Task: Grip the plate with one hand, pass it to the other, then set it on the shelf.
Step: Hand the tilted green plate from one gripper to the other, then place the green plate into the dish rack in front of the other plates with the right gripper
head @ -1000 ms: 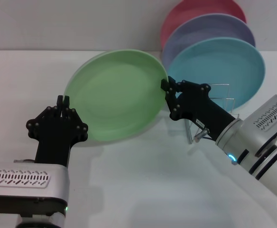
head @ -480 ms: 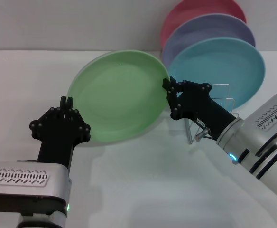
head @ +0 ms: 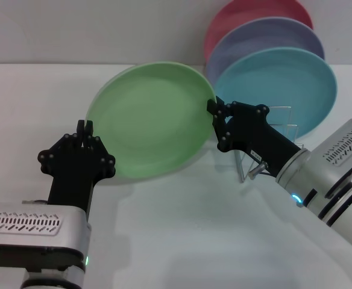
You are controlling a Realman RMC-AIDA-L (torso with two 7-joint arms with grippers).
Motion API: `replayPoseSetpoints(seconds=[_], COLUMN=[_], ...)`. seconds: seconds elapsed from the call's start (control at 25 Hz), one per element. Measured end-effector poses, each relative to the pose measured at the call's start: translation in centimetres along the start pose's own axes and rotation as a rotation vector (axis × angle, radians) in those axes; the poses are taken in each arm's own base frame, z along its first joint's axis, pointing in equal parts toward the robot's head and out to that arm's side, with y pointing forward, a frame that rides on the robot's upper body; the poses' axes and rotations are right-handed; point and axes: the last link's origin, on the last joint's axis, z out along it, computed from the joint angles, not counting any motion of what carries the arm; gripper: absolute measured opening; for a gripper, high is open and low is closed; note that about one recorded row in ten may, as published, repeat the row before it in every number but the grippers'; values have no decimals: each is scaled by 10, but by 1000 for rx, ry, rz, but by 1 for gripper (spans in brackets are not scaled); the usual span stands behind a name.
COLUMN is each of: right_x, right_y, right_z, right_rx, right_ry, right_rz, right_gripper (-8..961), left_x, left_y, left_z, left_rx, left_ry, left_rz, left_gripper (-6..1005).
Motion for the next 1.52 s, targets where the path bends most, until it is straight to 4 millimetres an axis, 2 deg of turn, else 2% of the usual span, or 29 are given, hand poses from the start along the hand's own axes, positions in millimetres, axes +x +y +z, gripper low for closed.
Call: replayPoseSetpoints(seconds=[0.36, 0.44, 0.88, 1.04, 1.08, 1.12, 1.24, 1.28, 1.32, 1.52], right_x=[0, -1, -1, -4, -8, -8, -16, -21, -21, -27], right_y=[-1, -1, -4, -3, -2, -2, 3, 5, 5, 6], right_z=[0, 0, -2, -6, -11, -11, -23, -37, -37, -76], right_rx=[5, 8, 35, 42, 55, 55, 82, 110, 110, 208], right_ry=[-3, -3, -11, -46, -91, -91, -177, -246, -246, -370], right_rz=[2, 2, -6, -13, -16, -16, -10, -12, -12, -9], right_gripper=[17, 17, 17, 17, 17, 17, 18, 18, 18, 18], left_x=[4, 3, 14, 18, 16, 16, 6, 0, 0, -13], left_y=[0, 0, -10, -25, -37, -37, -59, -71, -71, -97], left_z=[-2, -2, -25, -40, -45, -45, -45, -40, -40, -28], left_rx=[-23, -30, -29, -1, 14, 14, 21, 6, 6, -55], left_ry=[44, 50, 184, 275, 324, 324, 370, 383, 383, 392], left_rz=[-6, -18, -118, -214, -271, -271, -360, -410, -410, -516], left_gripper=[31, 185, 592, 621, 628, 636, 658, 665, 665, 666])
